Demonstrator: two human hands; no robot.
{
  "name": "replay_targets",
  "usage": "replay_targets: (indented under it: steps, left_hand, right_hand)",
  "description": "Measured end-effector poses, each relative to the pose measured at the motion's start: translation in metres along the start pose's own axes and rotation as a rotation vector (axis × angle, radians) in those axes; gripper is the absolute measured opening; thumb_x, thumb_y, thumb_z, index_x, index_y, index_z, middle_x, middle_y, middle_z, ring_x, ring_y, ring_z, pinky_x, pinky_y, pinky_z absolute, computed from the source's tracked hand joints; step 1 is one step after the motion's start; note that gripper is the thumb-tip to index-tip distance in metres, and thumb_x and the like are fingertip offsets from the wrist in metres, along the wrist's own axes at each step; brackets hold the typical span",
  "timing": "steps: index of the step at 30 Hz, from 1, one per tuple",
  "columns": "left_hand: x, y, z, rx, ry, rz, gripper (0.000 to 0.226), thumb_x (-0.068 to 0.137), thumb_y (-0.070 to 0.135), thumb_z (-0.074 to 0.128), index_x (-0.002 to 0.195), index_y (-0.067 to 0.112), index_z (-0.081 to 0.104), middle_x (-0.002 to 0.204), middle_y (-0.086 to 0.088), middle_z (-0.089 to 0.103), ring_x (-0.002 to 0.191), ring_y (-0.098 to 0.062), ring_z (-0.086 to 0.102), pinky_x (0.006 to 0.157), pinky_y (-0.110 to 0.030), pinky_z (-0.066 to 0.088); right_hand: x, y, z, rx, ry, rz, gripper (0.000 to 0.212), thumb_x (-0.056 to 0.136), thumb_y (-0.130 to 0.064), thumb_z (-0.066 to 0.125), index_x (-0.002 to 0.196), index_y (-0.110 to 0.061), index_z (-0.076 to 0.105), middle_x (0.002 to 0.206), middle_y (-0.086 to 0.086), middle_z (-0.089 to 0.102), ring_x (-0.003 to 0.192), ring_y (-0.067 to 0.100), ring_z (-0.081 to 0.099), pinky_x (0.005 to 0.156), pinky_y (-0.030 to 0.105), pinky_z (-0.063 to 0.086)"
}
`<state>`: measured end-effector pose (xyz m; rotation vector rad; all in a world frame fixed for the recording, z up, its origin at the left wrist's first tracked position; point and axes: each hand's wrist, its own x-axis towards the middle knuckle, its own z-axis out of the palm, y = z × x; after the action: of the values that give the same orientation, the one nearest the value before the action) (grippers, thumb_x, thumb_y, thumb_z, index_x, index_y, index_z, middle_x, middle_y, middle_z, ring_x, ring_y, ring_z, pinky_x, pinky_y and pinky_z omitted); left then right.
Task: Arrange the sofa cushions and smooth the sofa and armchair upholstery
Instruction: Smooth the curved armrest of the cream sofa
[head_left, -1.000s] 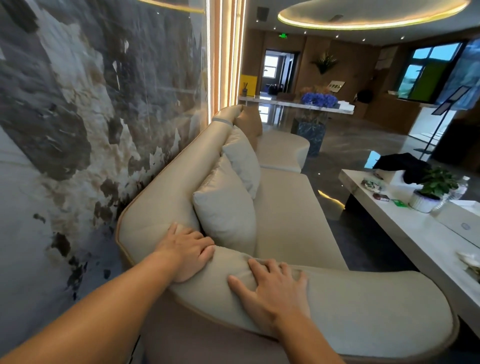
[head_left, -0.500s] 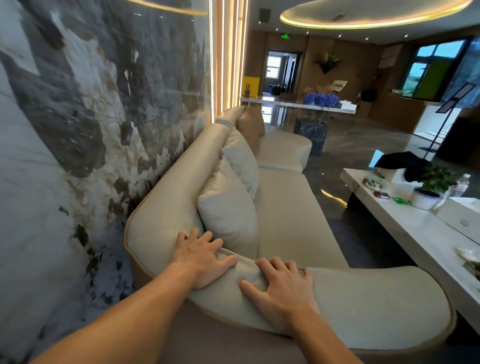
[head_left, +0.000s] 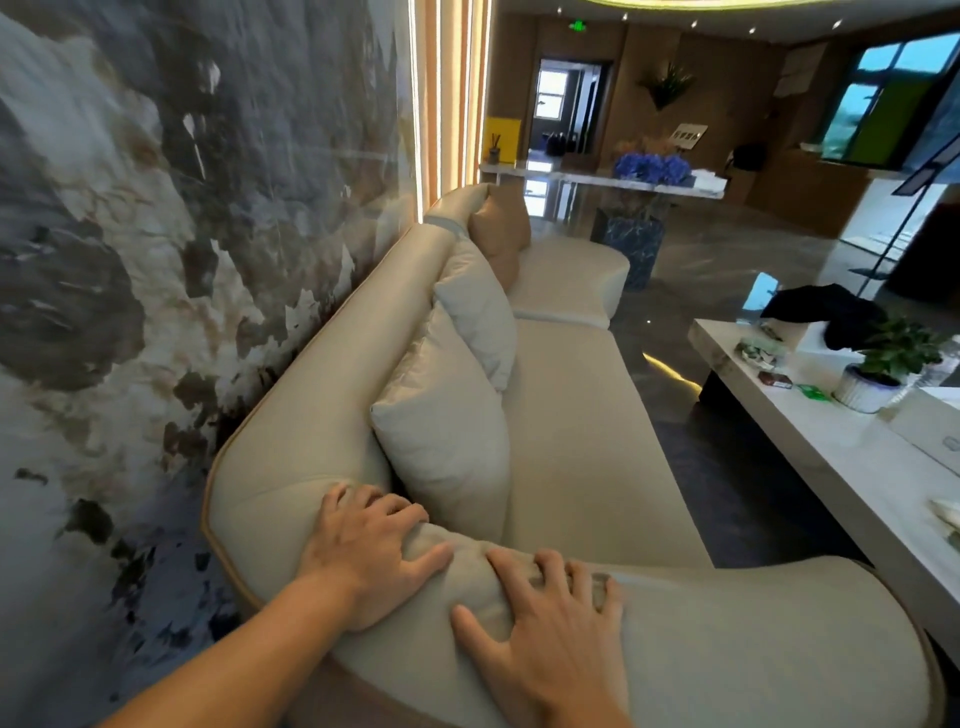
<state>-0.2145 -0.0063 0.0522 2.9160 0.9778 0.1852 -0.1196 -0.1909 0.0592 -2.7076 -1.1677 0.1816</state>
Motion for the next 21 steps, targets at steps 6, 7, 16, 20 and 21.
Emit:
replay_targets:
  steps: [6,7,16,20,21]
  left_hand:
    - [0.026,-0.008,-0.002,0.057,-0.14,-0.002,0.088,0.07,0.085,0.003,0.137,0.047,0.045,0.15,0.021,0.041,0.142,-0.014,0.025,0.115,-0.048,0.005]
    - [0.029,-0.009,-0.003,0.062,-0.179,-0.005,0.089,0.07,0.085,0.002,0.14,0.047,0.041,0.152,0.019,0.038,0.145,-0.016,0.022,0.116,-0.049,0.003]
    - [0.037,0.038,-0.012,0.015,-0.357,0.072,0.053,0.098,0.051,0.015,0.13,0.036,0.054,0.145,0.006,0.051,0.137,-0.022,0.039,0.108,-0.049,0.02]
    - [0.042,0.01,-0.015,0.08,-0.387,0.02,0.068,0.087,0.074,0.011,0.14,0.047,0.044,0.154,0.012,0.04,0.143,-0.019,0.031,0.113,-0.055,0.01]
    - [0.045,-0.007,-0.018,0.104,-0.384,-0.052,0.069,0.086,0.077,0.009,0.14,0.051,0.042,0.157,0.012,0.035,0.146,-0.021,0.024,0.114,-0.058,0.008]
  right_hand:
    - [0.031,-0.001,0.01,0.013,-0.074,0.005,0.09,0.065,-0.089,0.011,0.148,-0.054,0.006,0.163,-0.006,0.016,0.148,0.022,0.008,0.109,0.063,-0.005]
    - [0.034,-0.002,0.011,0.01,-0.085,0.001,0.091,0.065,-0.089,0.01,0.148,-0.054,0.007,0.163,-0.005,0.016,0.148,0.023,0.008,0.109,0.064,-0.005]
    - [0.069,0.011,-0.014,0.041,-0.267,-0.098,0.078,0.077,-0.083,0.003,0.14,-0.05,0.036,0.141,0.01,0.05,0.133,0.03,0.041,0.107,0.067,0.013]
    - [0.067,0.076,-0.022,-0.056,-0.31,-0.114,0.082,0.08,-0.082,0.004,0.145,-0.044,0.036,0.149,0.001,0.049,0.135,0.025,0.044,0.111,0.052,0.024]
    - [0.067,0.103,-0.029,-0.059,-0.296,-0.065,0.078,0.083,-0.079,0.005,0.142,-0.044,0.041,0.147,0.0,0.051,0.134,0.025,0.046,0.111,0.05,0.025]
